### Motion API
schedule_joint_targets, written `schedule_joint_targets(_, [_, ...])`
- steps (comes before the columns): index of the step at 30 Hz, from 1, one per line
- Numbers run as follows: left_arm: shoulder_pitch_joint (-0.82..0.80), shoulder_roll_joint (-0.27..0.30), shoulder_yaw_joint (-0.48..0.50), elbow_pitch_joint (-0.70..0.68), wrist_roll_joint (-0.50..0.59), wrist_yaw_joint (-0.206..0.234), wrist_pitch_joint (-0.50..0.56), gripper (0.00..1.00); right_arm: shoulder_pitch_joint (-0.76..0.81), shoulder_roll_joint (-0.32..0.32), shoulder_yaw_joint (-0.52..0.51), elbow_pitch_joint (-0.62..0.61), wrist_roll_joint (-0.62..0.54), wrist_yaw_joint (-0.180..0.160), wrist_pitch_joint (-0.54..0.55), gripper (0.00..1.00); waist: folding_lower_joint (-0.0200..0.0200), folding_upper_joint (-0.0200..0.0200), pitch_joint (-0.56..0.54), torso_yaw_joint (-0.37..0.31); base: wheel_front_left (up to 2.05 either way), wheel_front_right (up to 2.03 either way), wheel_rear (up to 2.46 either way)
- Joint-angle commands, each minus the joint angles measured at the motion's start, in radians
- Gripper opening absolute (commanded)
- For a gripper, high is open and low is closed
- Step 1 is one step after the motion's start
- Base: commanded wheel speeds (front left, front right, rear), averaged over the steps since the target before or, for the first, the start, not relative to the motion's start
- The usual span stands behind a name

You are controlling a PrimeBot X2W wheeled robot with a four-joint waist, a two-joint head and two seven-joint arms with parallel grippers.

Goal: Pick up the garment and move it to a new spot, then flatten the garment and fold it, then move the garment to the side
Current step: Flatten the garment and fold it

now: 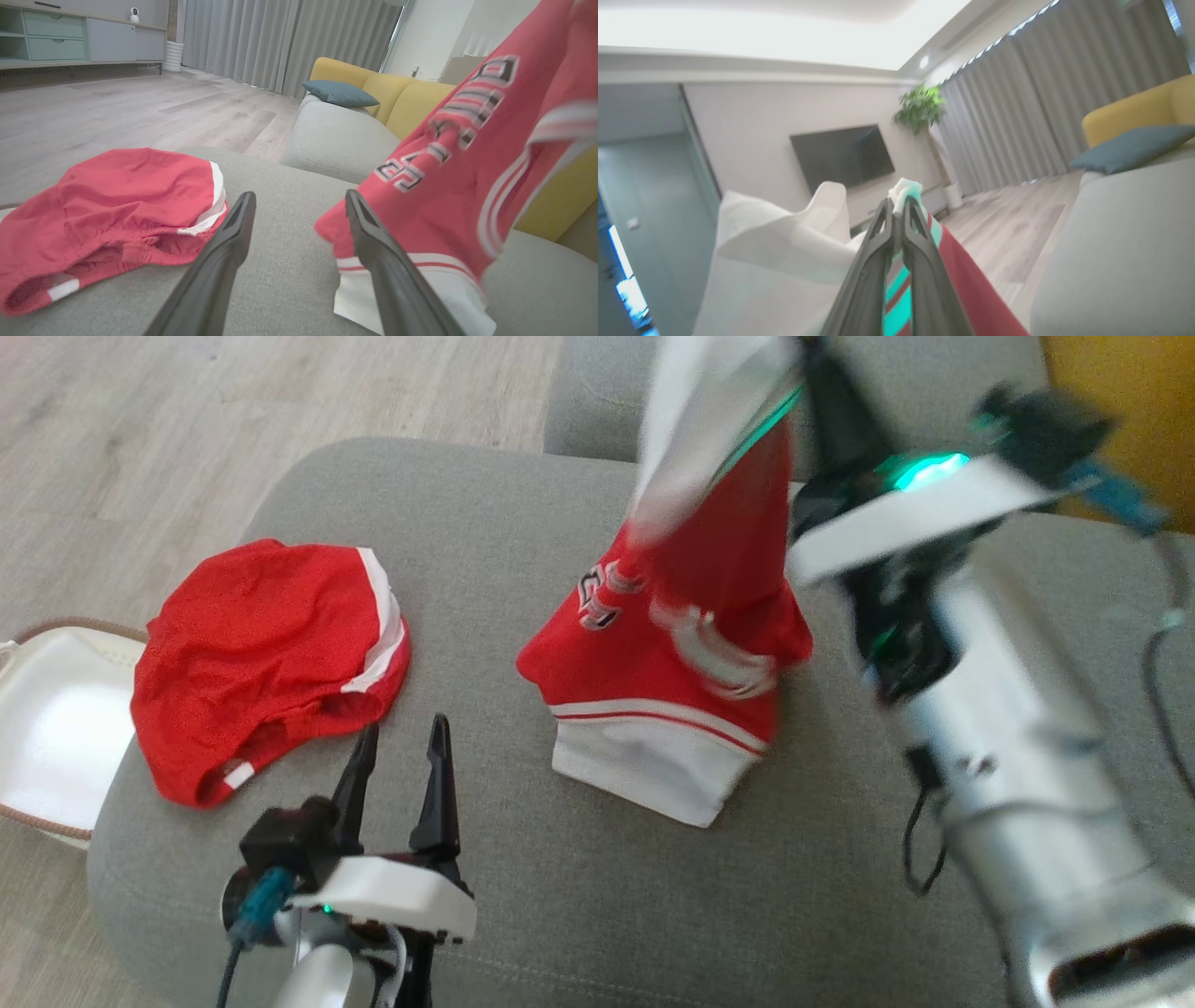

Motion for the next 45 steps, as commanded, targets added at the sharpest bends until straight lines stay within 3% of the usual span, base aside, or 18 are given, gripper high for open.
schedule_joint_targets(1, [-0.021,0.001,0.033,-0.038,-0.003,0.006,-0.005,1.0,-0.073,0.009,-0.054,0.007,0.002,0.004,-0.055,0.0,0.0,0.0,-0.009,0.004,0.0,0.0,0.0])
schedule_joint_targets(6, [-0.002,0.001,0.049,-0.052,-0.002,0.012,-0.005,1.0,-0.087,0.009,-0.198,0.08,-0.041,0.004,-0.11,0.0,0.0,0.0,-0.004,-0.014,0.0,0.0,0.0])
schedule_joint_targets(12, [0.001,0.001,0.048,-0.058,-0.004,0.012,-0.005,1.0,0.007,0.009,-0.254,0.062,-0.072,0.004,-0.12,0.0,0.0,0.0,0.01,-0.052,0.0,0.0,0.0])
schedule_joint_targets(23, [-0.014,0.001,0.029,-0.04,0.001,0.002,-0.005,1.0,0.085,0.009,0.103,-0.009,0.163,0.004,-0.122,0.0,0.0,0.0,0.02,-0.086,0.0,0.0,0.0])
schedule_joint_targets(26, [-0.013,0.001,0.018,-0.033,-0.001,0.001,-0.005,1.0,0.088,0.009,0.183,0.024,0.163,0.004,-0.122,0.0,0.0,0.0,0.019,-0.073,0.0,0.0,0.0])
schedule_joint_targets(28, [-0.013,0.001,0.021,-0.031,-0.001,0.002,-0.005,1.0,0.1,0.009,0.222,0.088,0.15,0.004,-0.122,1.0,0.0,0.0,0.019,-0.067,0.0,0.0,0.0])
schedule_joint_targets(33, [-0.011,0.001,0.039,-0.036,0.001,0.003,-0.005,1.0,0.126,0.009,0.272,0.218,0.101,0.004,-0.122,1.0,0.0,0.0,0.028,-0.07,0.0,0.0,0.0])
schedule_joint_targets(37, [-0.01,0.001,0.048,-0.04,0.0,0.006,-0.005,1.0,0.156,0.009,0.236,0.276,0.034,0.004,-0.122,1.0,0.0,0.0,0.03,-0.087,0.0,0.0,0.0])
schedule_joint_targets(39, [-0.012,0.001,0.049,-0.041,0.001,0.006,-0.005,1.0,0.172,0.009,0.193,0.285,-0.011,0.004,-0.122,1.0,0.0,0.0,0.029,-0.097,0.0,0.0,0.0])
schedule_joint_targets(45, [-0.022,0.001,0.05,-0.058,0.005,0.007,-0.005,1.0,0.274,0.009,-0.087,0.19,-0.291,0.004,-0.122,1.0,0.0,0.0,0.027,-0.117,0.0,0.0,0.0])
